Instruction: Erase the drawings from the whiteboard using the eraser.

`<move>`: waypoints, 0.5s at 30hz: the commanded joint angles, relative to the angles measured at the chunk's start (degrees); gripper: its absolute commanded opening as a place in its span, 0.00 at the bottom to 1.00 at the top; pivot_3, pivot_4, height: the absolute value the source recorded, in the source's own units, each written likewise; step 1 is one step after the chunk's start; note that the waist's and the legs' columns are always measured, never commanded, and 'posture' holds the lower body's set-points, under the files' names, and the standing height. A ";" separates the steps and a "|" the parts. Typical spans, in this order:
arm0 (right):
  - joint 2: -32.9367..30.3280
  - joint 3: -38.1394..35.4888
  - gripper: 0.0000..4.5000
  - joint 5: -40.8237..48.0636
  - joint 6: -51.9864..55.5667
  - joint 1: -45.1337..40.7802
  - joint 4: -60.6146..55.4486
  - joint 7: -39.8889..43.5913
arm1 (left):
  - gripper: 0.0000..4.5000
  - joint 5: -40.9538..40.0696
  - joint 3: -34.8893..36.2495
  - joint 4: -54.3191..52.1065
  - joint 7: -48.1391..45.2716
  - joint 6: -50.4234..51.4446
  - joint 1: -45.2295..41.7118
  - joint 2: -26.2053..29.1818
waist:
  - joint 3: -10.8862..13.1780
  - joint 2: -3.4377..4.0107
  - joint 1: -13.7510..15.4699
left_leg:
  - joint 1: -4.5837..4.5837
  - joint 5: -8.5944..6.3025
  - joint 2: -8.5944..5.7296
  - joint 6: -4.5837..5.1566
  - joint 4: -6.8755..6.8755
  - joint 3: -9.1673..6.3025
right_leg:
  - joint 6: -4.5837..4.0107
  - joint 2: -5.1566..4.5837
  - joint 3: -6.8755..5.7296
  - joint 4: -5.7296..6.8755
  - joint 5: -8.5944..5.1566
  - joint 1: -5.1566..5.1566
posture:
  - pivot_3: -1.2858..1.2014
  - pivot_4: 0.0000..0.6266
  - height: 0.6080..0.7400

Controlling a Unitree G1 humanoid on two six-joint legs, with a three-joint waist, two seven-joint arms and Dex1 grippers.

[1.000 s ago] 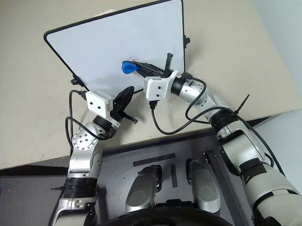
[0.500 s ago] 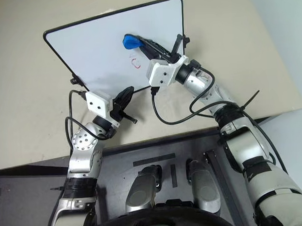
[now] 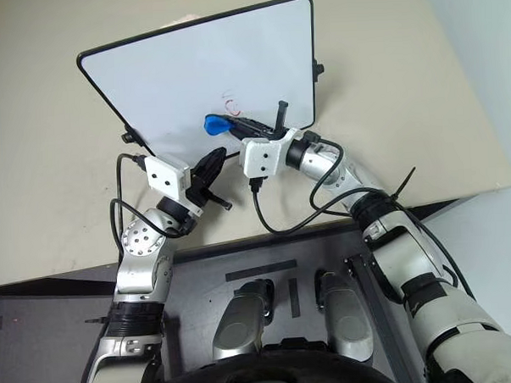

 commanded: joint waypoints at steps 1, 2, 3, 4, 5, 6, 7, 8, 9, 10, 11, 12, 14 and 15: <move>-0.76 -2.89 0.00 -0.07 -0.52 -2.95 -3.36 -5.24 | 0.00 0.05 0.27 -1.19 0.06 -0.53 0.25 0.11 | 0.00 0.00 -0.02 | 0.00 0.00 0.00 0.00 0.00 0.00 | 0.00 0.00 0.00 0.01 0.00 0.00 | 0.52 0.24 1.00; -0.90 -3.11 0.00 -0.26 -0.49 -3.33 -3.62 -6.28 | 0.00 0.05 0.25 -1.14 0.04 -0.56 0.22 0.11 | 0.00 0.00 -0.05 | 0.00 0.00 0.00 0.00 0.00 0.00 | 0.00 0.00 0.00 0.01 0.00 0.00 | 0.52 0.24 1.00; -1.03 -3.20 0.00 -0.51 -0.46 -3.64 -3.79 -7.21 | 0.00 0.06 0.23 -1.08 0.02 -0.57 0.16 0.11 | 0.00 0.00 -0.06 | 0.01 0.00 0.00 0.00 0.00 0.00 | 0.00 0.00 0.00 0.02 0.00 0.00 | 0.52 0.24 1.00; -1.08 -3.22 0.00 -0.63 -0.38 -3.86 -3.77 -7.79 | 0.00 0.06 0.22 -1.01 0.00 -0.59 0.10 0.10 | 0.00 0.00 -0.08 | 0.01 0.00 0.00 0.00 0.00 0.00 | 0.00 0.00 0.00 0.03 0.00 0.00 | 0.52 0.24 1.00; -1.09 -3.10 0.00 -0.71 -0.28 -3.96 -3.65 -8.05 | 0.00 0.06 0.20 -1.03 -0.01 -0.59 0.11 0.09 | 0.00 0.00 -0.09 | 0.02 0.00 0.00 0.00 0.00 0.00 | 0.00 0.00 0.00 0.04 0.00 -0.01 | 0.52 0.24 1.00; -1.06 -2.86 0.00 -0.91 -0.22 -3.98 -3.43 -8.27 | 0.00 0.06 0.19 -1.04 -0.01 -0.59 0.12 0.09 | 0.00 0.00 -0.10 | 0.03 0.00 0.00 0.00 0.00 0.00 | 0.00 0.00 0.00 0.05 0.00 -0.01 | 0.52 0.24 1.00; -0.87 -2.54 0.00 -0.84 -0.09 -3.89 -3.01 -7.95 | 0.00 0.06 0.18 -1.03 -0.04 -0.61 0.12 0.09 | 0.00 0.00 -0.10 | 0.03 0.00 0.00 0.01 0.00 0.00 | 0.00 0.00 0.00 0.06 0.00 -0.01 | 0.52 0.24 1.00; -0.67 -2.10 0.00 -0.73 0.04 -3.68 -2.58 -7.28 | 0.00 0.08 0.16 -1.07 -0.03 -0.60 0.13 0.08 | 0.00 0.00 -0.10 | 0.03 0.00 0.00 0.01 0.00 0.00 | 0.00 0.00 0.00 0.06 0.00 0.00 | 0.52 0.24 1.00; -0.43 -1.57 0.00 -0.65 0.16 -3.42 -2.08 -6.35 | 0.00 0.08 0.16 -1.05 -0.02 -0.59 0.11 0.08 | 0.00 0.00 -0.10 | 0.03 0.00 0.00 0.01 0.00 0.00 | 0.00 0.00 0.00 0.06 0.00 -0.01 | 0.52 0.24 1.00; -0.14 -0.92 0.00 -0.56 0.09 -3.03 -1.57 -5.21 | 0.00 0.09 0.15 -1.03 -0.02 -0.59 0.08 0.08 | 0.00 0.00 -0.10 | 0.03 0.00 0.00 0.01 0.00 0.00 | 0.00 0.00 0.00 0.06 0.00 0.00 | 0.52 0.24 1.00; 0.17 -0.31 0.00 -0.55 0.10 -2.60 -1.16 -4.16 | 0.00 0.09 0.15 -0.99 -0.04 -0.60 0.05 0.08 | 0.00 0.00 -0.12 | 0.03 0.00 0.00 0.01 0.00 0.00 | 0.00 0.00 0.00 0.06 0.00 0.00 | 0.52 0.24 1.00; 0.48 0.05 0.00 -0.37 0.21 -2.22 -0.90 -3.22 | 0.00 0.10 0.13 -1.04 -0.02 -0.58 0.06 0.07 | -0.01 -0.01 -0.16 | 0.03 0.00 0.00 0.01 0.00 0.00 | 0.00 0.00 0.00 0.06 0.00 0.00 | 0.52 0.24 1.00; 0.95 0.39 0.00 -0.13 0.41 -1.84 -0.57 -2.26 | 0.00 0.10 0.12 -1.09 0.00 -0.53 0.08 0.07 | 0.00 -0.01 -0.22 | 0.04 0.00 0.00 0.01 0.00 0.00 | 0.00 0.00 0.00 0.07 0.00 0.00 | 0.52 0.24 1.00; 1.23 0.45 0.00 0.22 0.62 -1.76 -0.28 -1.58 | 0.00 0.10 0.11 -1.10 -0.01 -0.51 0.08 0.08 | 0.00 0.00 -0.22 | 0.04 0.00 0.00 0.01 0.00 0.00 | 0.00 0.00 0.00 0.07 0.00 -0.01 | 0.52 0.24 1.00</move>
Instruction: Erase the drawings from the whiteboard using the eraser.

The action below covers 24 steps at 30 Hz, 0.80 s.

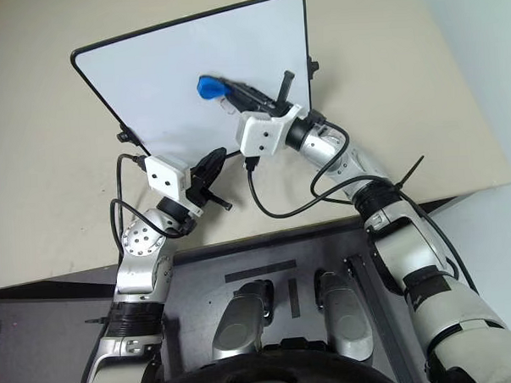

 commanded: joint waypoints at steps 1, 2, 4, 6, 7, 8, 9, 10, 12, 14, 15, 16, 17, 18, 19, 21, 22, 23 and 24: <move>0.97 0.70 0.00 1.23 0.58 0.02 0.39 2.39 | 0.00 0.10 0.12 -1.08 0.00 -0.51 0.00 0.09 | 0.00 0.00 0.00 | 0.00 0.00 0.00 0.00 0.00 0.00 | 0.00 0.00 0.00 0.00 0.00 0.00 | 0.52 0.24 1.00; 1.04 0.84 0.00 1.22 0.63 0.16 0.49 2.93 | 0.00 0.11 0.09 -1.19 0.01 -0.48 0.06 0.07 | 0.00 0.00 0.01 | 0.00 0.00 0.00 0.00 0.00 0.00 | 0.00 0.00 0.00 0.00 0.00 -0.01 | 0.52 0.24 1.00; 1.16 0.74 0.00 1.47 0.83 0.40 0.54 3.84 | 0.00 0.12 0.06 -1.29 0.02 -0.44 0.13 0.07 | 0.00 0.00 0.01 | 0.00 0.00 0.00 0.00 0.01 0.00 | 0.00 0.00 0.00 0.00 0.00 0.00 | 0.52 0.24 1.00; 1.16 0.53 0.00 1.56 0.90 0.47 0.40 4.02 | 0.00 0.10 0.09 -1.24 0.00 -0.42 0.11 0.09 | 0.00 0.00 0.02 | 0.00 0.00 0.00 0.00 0.01 0.00 | 0.00 0.00 0.00 0.00 0.00 0.01 | 0.52 0.24 1.00; 1.05 0.33 0.00 1.50 0.97 0.43 0.26 3.80 | 0.00 0.09 0.10 -1.20 -0.01 -0.42 0.07 0.10 | 0.00 0.00 0.02 | 0.00 0.00 0.00 0.00 0.01 0.00 | 0.00 0.00 0.00 0.00 0.00 0.01 | 0.52 0.24 1.00; 0.95 0.16 0.00 1.49 1.00 0.43 0.11 3.66 | 0.00 0.09 0.11 -1.21 -0.02 -0.44 0.10 0.11 | 0.00 0.00 0.02 | 0.00 0.00 0.00 0.00 0.01 0.00 | 0.00 0.00 0.00 0.00 0.00 0.00 | 0.52 0.24 1.00; 0.82 0.00 0.00 1.62 0.95 0.43 -0.03 3.72 | 0.00 0.09 0.11 -1.22 -0.02 -0.45 0.12 0.11 | 0.00 0.00 0.02 | 0.00 0.00 0.00 0.00 0.01 0.00 | 0.00 0.00 0.00 0.00 0.00 0.00 | 0.52 0.24 1.00; 0.68 -0.12 0.00 1.76 0.89 0.44 -0.14 3.83 | 0.00 0.08 0.11 -1.21 -0.03 -0.46 0.12 0.11 | 0.00 0.00 0.02 | 0.00 0.00 0.00 0.00 0.01 0.00 | 0.00 0.00 0.00 0.00 0.00 0.00 | 0.52 0.24 1.00; 0.45 -0.27 0.00 1.96 0.73 0.45 -0.31 3.99 | 0.00 0.08 0.09 -1.12 -0.09 -0.52 0.09 0.10 | 0.00 0.00 0.02 | 0.00 0.00 0.00 0.00 0.01 0.00 | 0.00 0.00 0.00 0.00 0.00 0.01 | 0.52 0.24 1.00; 0.03 -0.66 0.00 1.71 0.25 0.35 -0.97 2.91 | 0.00 0.07 0.08 -0.98 -0.13 -0.55 -0.04 0.09 | 0.00 0.00 0.02 | 0.00 0.00 0.00 0.00 0.01 0.00 | 0.00 0.00 0.00 0.00 0.00 0.01 | 0.52 0.24 1.00; -0.05 -1.15 0.00 1.83 0.22 0.20 -1.39 2.16 | 0.00 0.08 0.07 -0.89 -0.16 -0.60 -0.10 0.09 | 0.00 0.00 0.02 | 0.00 0.00 0.00 0.00 0.01 0.00 | 0.00 0.00 0.00 0.00 0.00 0.00 | 0.52 0.24 1.00; -0.21 -1.55 0.00 1.69 0.24 -0.08 -1.83 1.26 | 0.00 0.09 0.06 -0.80 -0.17 -0.62 -0.17 0.08 | 0.00 0.00 0.03 | 0.00 0.00 0.00 0.00 0.01 0.00 | 0.00 0.00 0.00 0.00 0.00 0.00 | 0.52 0.24 1.00; -0.42 -2.05 0.00 1.35 0.26 -0.53 -2.37 -0.15 | 0.00 0.11 0.01 -0.73 -0.20 -0.65 -0.26 0.04 | 0.00 0.00 0.03 | -0.01 0.00 0.00 0.00 0.01 0.00 | 0.00 0.00 0.00 0.00 0.00 0.00 | 0.52 0.24 1.00; -0.58 -2.41 0.00 1.09 0.30 -0.88 -2.76 -1.22 | 0.00 0.12 -0.03 -0.69 -0.21 -0.66 -0.33 0.02 | 0.00 0.00 0.03 | -0.01 0.00 0.00 0.00 0.01 0.00 | 0.00 0.00 0.00 0.00 0.00 0.00 | 0.52 0.24 1.00; -0.77 -2.59 0.00 0.66 0.29 -1.16 -3.09 -2.33 | 0.00 0.15 -0.10 -0.67 -0.21 -0.66 -0.39 -0.02 | 0.00 0.00 0.05 | -0.01 0.00 0.00 0.00 0.01 0.00 | 0.00 0.00 0.00 -0.01 0.00 0.00 | 0.52 0.24 1.00; -0.99 -2.50 0.00 0.16 0.23 -1.32 -3.46 -3.77 | 0.00 0.15 -0.15 -0.61 -0.26 -0.71 -0.44 -0.06 | 0.00 0.00 0.06 | -0.01 0.00 0.00 0.00 0.01 0.00 | 0.00 0.00 0.00 -0.01 0.00 0.01 | 0.52 0.24 1.00; -1.05 -2.38 0.00 -0.02 0.11 -1.30 -3.70 -4.41 | 0.00 0.13 -0.15 -0.59 -0.30 -0.74 -0.44 -0.05 | 0.00 0.00 0.06 | -0.01 0.00 0.00 0.00 0.01 0.00 | 0.00 0.00 0.00 -0.01 0.00 0.01 | 0.52 0.24 1.00; -1.06 -2.25 0.00 -0.10 -0.01 -1.25 -3.89 -4.84 | 0.00 0.11 -0.15 -0.57 -0.33 -0.76 -0.45 -0.05 | 0.00 0.00 0.06 | -0.01 0.00 0.00 0.00 0.02 0.00 | 0.00 0.00 0.00 0.00 0.00 0.01 | 0.52 0.24 1.00; -1.05 -2.18 0.00 -0.15 -0.16 -1.20 -4.16 -5.23 | 0.00 0.12 -0.16 -0.55 -0.35 -0.77 -0.47 -0.05 | 0.00 0.00 0.06 | -0.01 0.00 0.00 0.00 0.01 0.00 | 0.00 0.00 0.00 0.00 0.00 0.00 | 0.52 0.24 1.00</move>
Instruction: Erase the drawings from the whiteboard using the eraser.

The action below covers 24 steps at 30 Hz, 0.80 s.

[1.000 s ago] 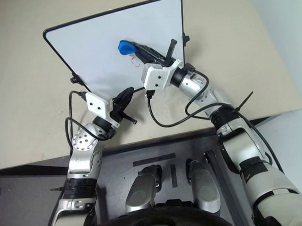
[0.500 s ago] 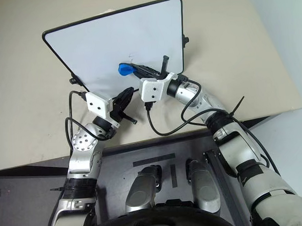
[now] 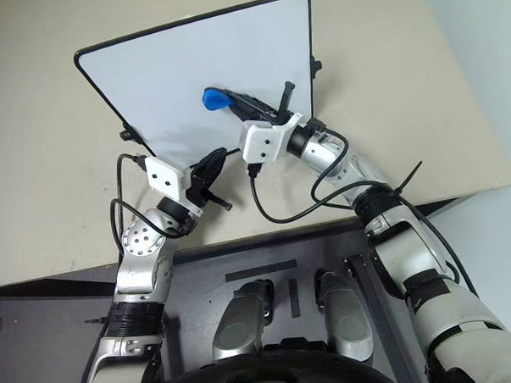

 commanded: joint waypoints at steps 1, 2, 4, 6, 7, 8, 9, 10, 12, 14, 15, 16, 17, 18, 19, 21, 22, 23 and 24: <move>-0.06 -1.43 0.00 0.03 -0.92 -1.72 -2.84 -2.82 | 0.00 0.11 -0.13 -0.57 -0.27 -0.85 -0.43 -0.04 | 0.00 0.00 0.00 | 0.00 0.00 0.00 0.00 0.00 0.00 | 0.00 0.00 0.00 0.01 0.00 -0.01 | 0.52 0.24 1.00; 0.00 -1.36 0.00 0.07 -0.94 -1.73 -2.98 -3.01 | 0.00 0.12 -0.13 -0.55 -0.28 -0.87 -0.43 -0.04 | 0.00 0.00 0.00 | 0.00 0.00 0.00 0.00 0.00 0.00 | 0.00 0.00 0.00 0.02 0.00 -0.01 | 0.52 0.24 1.00; 0.23 -1.07 0.00 0.35 -0.80 -1.77 -2.82 -2.66 | 0.00 0.13 -0.15 -0.55 -0.28 -0.86 -0.46 -0.07 | 0.00 0.00 0.00 | 0.00 0.00 0.00 0.00 0.00 0.00 | 0.00 0.00 0.00 0.01 0.00 -0.01 | 0.52 0.24 1.00; 0.77 0.10 0.00 0.27 -0.19 -1.60 -1.50 -1.05 | 0.00 0.13 -0.19 -0.58 -0.30 -0.81 -0.48 -0.07 | 0.00 0.00 -0.01 | 0.00 0.00 0.00 0.00 0.00 0.00 | 0.00 0.00 0.00 0.00 0.00 0.00 | 0.52 0.24 1.00; 1.14 0.82 0.00 0.23 -0.11 -1.29 -0.71 -0.07 | 0.00 0.13 -0.22 -0.61 -0.31 -0.79 -0.48 -0.08 | 0.00 0.00 -0.01 | 0.00 0.00 0.00 0.00 0.00 0.00 | 0.00 0.00 0.00 -0.01 0.00 0.00 | 0.52 0.24 1.00; 1.55 1.27 0.00 0.40 -0.07 -0.98 -0.11 0.74 | 0.00 0.14 -0.24 -0.61 -0.31 -0.78 -0.49 -0.09 | 0.00 0.00 -0.01 | 0.00 0.00 0.00 0.00 0.00 0.00 | 0.00 0.00 0.00 -0.01 0.00 0.00 | 0.52 0.24 1.00; 1.96 1.61 0.00 0.59 -0.12 -0.73 0.36 1.49 | 0.00 0.14 -0.24 -0.62 -0.30 -0.78 -0.48 -0.10 | 0.00 0.00 -0.02 | 0.00 0.00 0.00 0.00 -0.01 0.00 | 0.00 0.00 0.00 -0.01 0.00 0.00 | 0.52 0.24 1.00; 2.29 1.78 0.00 0.76 -0.17 -0.61 0.65 2.06 | 0.00 0.15 -0.24 -0.62 -0.29 -0.78 -0.47 -0.11 | 0.00 0.00 -0.13 | 0.00 0.00 0.00 0.00 -0.01 0.00 | 0.00 0.00 0.00 -0.01 0.00 0.00 | 0.52 0.24 1.00; 2.81 1.96 0.00 1.07 -0.33 -0.63 1.11 3.17 | 0.00 0.14 -0.22 -0.60 -0.25 -0.78 -0.48 -0.10 | 0.00 0.00 -0.20 | 0.00 0.00 0.00 0.00 -0.01 0.00 | 0.00 0.00 0.00 0.00 0.00 -0.01 | 0.52 0.24 1.00; 3.06 1.97 0.00 1.26 -0.47 -0.70 1.33 4.18 | 0.00 0.15 -0.19 -0.58 -0.18 -0.78 -0.49 -0.09 | 0.00 0.00 -0.17 | 0.00 0.00 0.00 0.00 -0.01 0.00 | 0.00 0.00 0.00 0.01 0.00 -0.01 | 0.52 0.24 1.00; 3.07 1.88 0.00 1.13 -0.47 -0.71 1.28 4.23 | 0.00 0.16 -0.18 -0.59 -0.15 -0.79 -0.48 -0.09 | 0.00 0.00 -0.16 | 0.00 0.00 0.00 0.00 0.00 0.00 | 0.00 0.00 0.00 0.01 0.00 -0.01 | 0.52 0.24 1.00; 3.05 1.63 0.00 1.00 -0.37 -0.81 1.24 3.96 | 0.00 0.17 -0.17 -0.58 -0.12 -0.77 -0.50 -0.09 | 0.00 0.00 -0.16 | 0.00 0.00 0.00 0.00 0.00 0.00 | 0.00 0.00 0.00 0.00 0.00 -0.01 | 0.52 0.24 1.00; 3.03 1.43 0.00 0.90 -0.30 -0.88 1.20 3.72 | 0.00 0.17 -0.16 -0.57 -0.10 -0.77 -0.52 -0.09 | 0.00 0.00 -0.16 | 0.00 0.00 0.00 0.00 0.00 0.00 | 0.00 0.00 0.00 0.00 0.00 -0.01 | 0.52 0.24 1.00; 2.82 1.00 0.00 0.55 -0.28 -1.22 0.92 2.67 | 0.00 0.17 -0.16 -0.58 -0.08 -0.76 -0.51 -0.09 | 0.00 0.00 -0.16 | 0.00 0.00 0.00 0.00 0.00 0.00 | 0.00 0.00 0.00 -0.01 0.00 0.00 | 0.52 0.24 1.00; 2.64 0.49 0.00 0.51 -0.31 -1.56 0.63 1.83 | 0.00 0.16 -0.16 -0.59 -0.08 -0.77 -0.50 -0.09 | 0.00 0.00 -0.16 | 0.00 0.00 0.00 0.00 0.00 0.00 | 0.00 0.00 0.00 -0.01 0.00 -0.01 | 0.52 0.24 1.00; 2.02 -0.47 0.00 -0.18 -0.31 -2.46 -0.18 -0.70 | 0.00 0.16 -0.15 -0.60 -0.07 -0.79 -0.47 -0.09 | 0.00 0.00 -0.16 | 0.00 0.00 0.00 0.00 -0.01 0.00 | 0.00 0.00 0.00 -0.01 0.00 -0.01 | 0.52 0.24 1.00; 1.75 -0.87 0.00 -0.34 -0.36 -2.86 -0.53 -1.80 | 0.00 0.16 -0.16 -0.60 -0.08 -0.79 -0.47 -0.08 | 0.00 0.00 -0.16 | 0.00 0.00 0.00 0.00 -0.01 0.00 | 0.00 0.00 0.00 -0.01 0.00 -0.01 | 0.52 0.24 1.00; 1.50 -1.23 0.00 -0.46 -0.33 -3.23 -0.88 -2.90 | 0.00 0.16 -0.17 -0.61 -0.09 -0.80 -0.46 -0.08 | 0.00 0.00 -0.16 | 0.00 0.00 0.00 0.00 0.00 0.00 | 0.00 0.00 0.00 0.00 0.00 -0.01 | 0.52 0.24 1.00; 1.34 -1.67 0.00 -0.28 -0.28 -3.58 -1.17 -3.74 | 0.00 0.16 -0.17 -0.60 -0.11 -0.82 -0.46 -0.08 | 0.00 0.00 -0.16 | 0.00 0.00 0.00 0.00 0.00 0.00 | 0.00 0.00 0.00 0.00 0.00 -0.01 | 0.52 0.24 1.00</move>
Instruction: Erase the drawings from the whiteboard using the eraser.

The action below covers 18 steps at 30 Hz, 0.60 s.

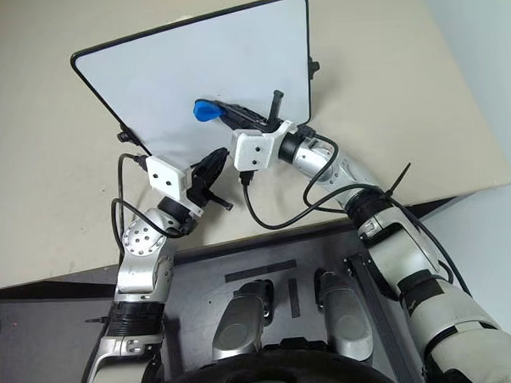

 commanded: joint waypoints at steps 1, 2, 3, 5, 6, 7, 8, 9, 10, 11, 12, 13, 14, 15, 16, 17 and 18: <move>-0.68 -3.13 0.00 0.41 -0.30 -3.48 -3.00 -4.70 | 0.00 0.13 0.00 -0.66 -0.14 -0.78 -0.44 -0.02 | 0.00 0.00 0.00 | 0.00 0.00 0.00 0.00 0.00 0.00 | 0.00 0.00 0.00 0.01 0.00 0.00 | 0.52 0.24 1.00; -0.79 -3.26 0.00 0.41 -0.27 -3.75 -3.10 -5.18 | 0.00 0.11 0.01 -0.62 -0.16 -0.75 -0.52 -0.01 | 0.00 0.00 0.00 | 0.00 0.00 0.00 0.00 0.00 0.00 | -0.01 0.00 0.00 0.01 0.01 0.00 | 0.52 0.24 1.00; -0.84 -3.24 0.00 0.42 -0.26 -3.91 -3.12 -5.43 | 0.00 0.10 0.01 -0.59 -0.17 -0.72 -0.57 -0.01 | 0.00 0.00 0.00 | 0.00 0.00 0.00 0.00 0.00 0.00 | -0.02 0.00 0.00 0.03 0.02 0.00 | 0.52 0.24 1.00; -0.73 -2.98 0.00 0.51 -0.38 -3.89 -3.15 -5.41 | 0.00 0.10 -0.03 -0.54 -0.20 -0.70 -0.64 -0.02 | 0.00 0.00 -0.02 | 0.01 0.00 0.00 0.00 0.00 0.00 | -0.03 0.00 0.00 0.05 0.02 -0.01 | 0.52 0.24 1.00; -0.54 -2.70 0.00 0.62 -0.42 -3.74 -3.00 -4.99 | 0.00 0.10 -0.03 -0.49 -0.22 -0.69 -0.69 -0.02 | 0.00 0.00 -0.01 | 0.03 0.00 0.00 0.00 -0.01 -0.01 | -0.03 0.00 0.00 0.06 0.02 -0.01 | 0.52 0.24 1.00; -0.30 -2.23 0.00 0.66 -0.49 -3.47 -2.71 -4.31 | 0.00 0.09 -0.04 -0.47 -0.23 -0.70 -0.70 -0.02 | 0.00 0.00 -0.01 | 0.03 0.00 0.00 0.00 -0.01 -0.01 | -0.03 0.00 0.00 0.06 0.02 -0.01 | 0.52 0.24 1.00; 0.09 -1.77 0.00 1.03 -0.56 -3.16 -2.26 -3.15 | 0.00 0.10 -0.04 -0.41 -0.23 -0.70 -0.74 -0.03 | 0.00 0.00 -0.02 | 0.03 0.00 0.00 0.00 -0.01 -0.01 | -0.03 0.00 0.00 0.06 0.02 -0.01 | 0.52 0.24 1.00; 0.52 -1.11 0.00 1.23 -0.57 -2.78 -1.77 -1.82 | 0.00 0.11 -0.06 -0.41 -0.23 -0.72 -0.72 -0.03 | 0.00 0.00 -0.04 | 0.03 0.00 0.00 0.00 -0.01 -0.01 | -0.03 0.00 0.00 0.05 0.02 -0.01 | 0.52 0.24 1.00; 0.96 -0.53 0.00 1.53 -0.64 -2.41 -1.31 -0.41 | 0.00 0.12 -0.07 -0.39 -0.21 -0.73 -0.74 -0.05 | 0.00 -0.01 -0.05 | 0.03 0.00 0.00 0.00 -0.01 -0.01 | -0.03 0.00 0.00 0.04 0.02 -0.01 | 0.52 0.24 1.00; 1.37 -0.06 0.00 1.76 -0.70 -2.06 -0.97 0.74 | 0.00 0.14 -0.08 -0.38 -0.18 -0.74 -0.74 -0.06 | 0.00 0.00 -0.05 | 0.02 0.00 0.00 0.00 -0.01 -0.01 | -0.03 0.00 0.00 0.03 0.01 -0.01 | 0.52 0.24 1.00; 1.69 0.31 0.00 1.81 -0.69 -1.77 -0.75 1.48 | 0.00 0.14 -0.08 -0.38 -0.15 -0.75 -0.73 -0.08 | 0.00 0.00 -0.07 | 0.02 0.00 0.00 0.00 -0.01 -0.01 | -0.03 0.01 0.00 0.02 0.01 -0.01 | 0.52 0.24 1.00; 2.04 0.59 0.00 1.91 -0.51 -1.55 -0.38 2.27 | 0.00 0.15 -0.08 -0.35 -0.13 -0.77 -0.75 -0.09 | 0.00 0.00 -0.07 | 0.02 0.00 0.00 0.00 -0.01 -0.01 | -0.03 0.01 0.00 0.02 0.01 -0.01 | 0.52 0.24 1.00; 2.34 0.93 0.00 1.84 -0.21 -1.37 0.13 3.05 | 0.00 0.15 -0.07 -0.33 -0.11 -0.79 -0.75 -0.11 | 0.00 0.00 -0.06 | 0.02 0.00 0.00 0.00 -0.01 -0.01 | -0.03 0.02 0.00 0.01 0.01 -0.01 | 0.52 0.24 1.00; 2.49 1.23 0.00 1.51 -0.02 -1.28 0.58 3.47 | 0.00 0.15 -0.07 -0.32 -0.10 -0.81 -0.73 -0.12 | 0.00 0.00 -0.05 | 0.02 0.00 0.00 0.00 -0.01 -0.01 | -0.03 0.02 0.00 0.01 0.01 -0.01 | 0.52 0.24 1.00; 2.57 1.37 0.00 1.29 0.06 -1.20 0.90 3.75 | 0.00 0.16 -0.07 -0.33 -0.08 -0.85 -0.69 -0.13 | 0.00 0.00 -0.04 | 0.02 0.00 0.00 0.00 -0.01 -0.01 | -0.03 0.02 0.00 0.01 0.01 -0.01 | 0.52 0.24 1.00; 2.59 1.43 0.00 1.23 0.22 -1.20 1.12 3.93 | 0.00 0.16 -0.06 -0.35 -0.07 -0.87 -0.65 -0.14 | 0.00 0.00 -0.03 | 0.01 0.00 0.00 0.00 -0.01 -0.01 | -0.03 0.02 0.00 0.01 0.02 -0.01 | 0.52 0.24 1.00; 2.56 1.47 0.00 1.18 0.38 -1.24 1.30 3.97 | 0.00 0.16 -0.06 -0.36 -0.05 -0.89 -0.62 -0.15 | 0.00 0.00 -0.03 | 0.01 0.00 0.00 0.00 0.00 -0.01 | -0.03 0.02 0.00 0.02 0.01 -0.01 | 0.52 0.24 1.00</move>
